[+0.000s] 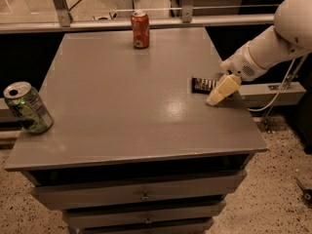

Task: Move rxbar chocolate near coke can

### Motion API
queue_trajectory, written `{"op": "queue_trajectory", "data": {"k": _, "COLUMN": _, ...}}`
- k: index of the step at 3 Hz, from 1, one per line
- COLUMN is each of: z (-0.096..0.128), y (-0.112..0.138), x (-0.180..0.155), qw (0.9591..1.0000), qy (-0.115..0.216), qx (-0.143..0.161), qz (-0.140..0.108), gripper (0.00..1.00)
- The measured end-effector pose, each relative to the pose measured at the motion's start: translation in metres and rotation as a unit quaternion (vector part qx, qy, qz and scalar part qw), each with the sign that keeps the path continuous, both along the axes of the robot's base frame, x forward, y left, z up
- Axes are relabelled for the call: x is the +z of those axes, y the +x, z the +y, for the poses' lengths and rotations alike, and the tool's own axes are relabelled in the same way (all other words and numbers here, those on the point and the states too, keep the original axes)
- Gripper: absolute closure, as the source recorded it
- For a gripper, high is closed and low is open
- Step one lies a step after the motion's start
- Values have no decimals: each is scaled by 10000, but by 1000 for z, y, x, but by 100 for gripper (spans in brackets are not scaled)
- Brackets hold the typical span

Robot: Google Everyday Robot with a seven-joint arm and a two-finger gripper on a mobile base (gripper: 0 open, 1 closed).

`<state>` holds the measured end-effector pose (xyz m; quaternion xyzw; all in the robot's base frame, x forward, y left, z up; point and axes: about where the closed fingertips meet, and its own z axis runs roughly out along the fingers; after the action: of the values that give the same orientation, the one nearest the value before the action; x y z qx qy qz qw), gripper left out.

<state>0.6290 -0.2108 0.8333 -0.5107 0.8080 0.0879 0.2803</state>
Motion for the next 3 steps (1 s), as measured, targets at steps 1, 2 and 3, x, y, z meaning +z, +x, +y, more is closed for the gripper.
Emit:
{"op": "queue_trajectory", "data": {"k": 1, "z": 12, "y": 6, "x": -10, "qw": 9997, "qy": 204, "qx": 31, "qz": 87, "gripper": 41}}
{"op": "queue_trajectory", "data": {"k": 2, "z": 12, "y": 6, "x": -5, "qw": 9997, "qy": 205, "qx": 32, "qz": 88, "gripper": 63}}
{"op": "queue_trajectory", "data": {"k": 3, "z": 12, "y": 6, "x": 1, "qw": 9997, "qy": 206, "qx": 34, "qz": 87, "gripper": 93}}
